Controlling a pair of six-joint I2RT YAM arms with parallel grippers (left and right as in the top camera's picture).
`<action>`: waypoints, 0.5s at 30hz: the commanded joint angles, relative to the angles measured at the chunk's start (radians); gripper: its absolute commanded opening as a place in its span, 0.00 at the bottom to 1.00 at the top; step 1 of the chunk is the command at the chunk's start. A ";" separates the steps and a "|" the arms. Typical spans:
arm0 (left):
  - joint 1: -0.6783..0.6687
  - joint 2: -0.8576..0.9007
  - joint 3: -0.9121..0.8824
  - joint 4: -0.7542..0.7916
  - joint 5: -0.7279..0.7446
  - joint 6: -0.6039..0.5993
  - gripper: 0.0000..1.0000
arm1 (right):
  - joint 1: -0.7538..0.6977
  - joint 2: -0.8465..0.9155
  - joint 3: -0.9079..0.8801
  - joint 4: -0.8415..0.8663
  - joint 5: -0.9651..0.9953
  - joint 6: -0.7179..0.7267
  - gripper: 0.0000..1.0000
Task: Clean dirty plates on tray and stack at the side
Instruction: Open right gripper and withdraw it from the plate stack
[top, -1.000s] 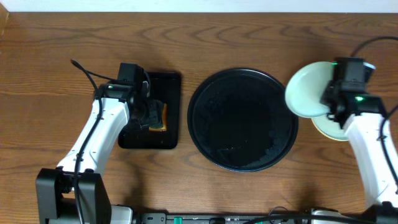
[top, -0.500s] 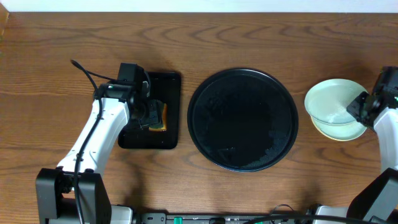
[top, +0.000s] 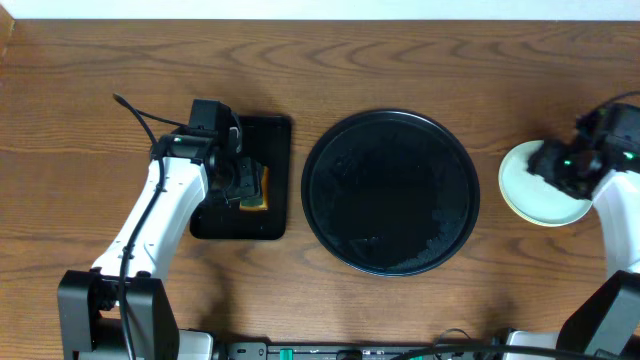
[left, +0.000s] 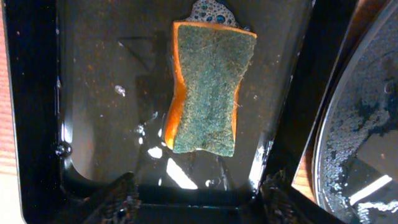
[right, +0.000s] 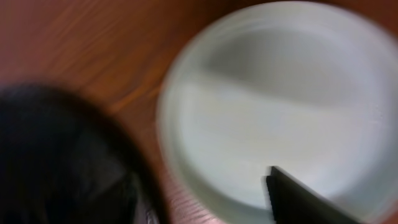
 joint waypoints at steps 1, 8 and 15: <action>0.004 -0.003 0.071 -0.012 -0.023 0.025 0.70 | 0.097 -0.018 0.003 -0.006 -0.084 -0.134 0.82; 0.005 -0.013 0.196 -0.229 -0.110 0.026 0.76 | 0.291 -0.109 0.010 -0.124 0.006 -0.158 0.99; 0.005 -0.145 0.134 -0.303 -0.087 0.006 0.78 | 0.374 -0.290 0.008 -0.242 0.098 -0.093 0.99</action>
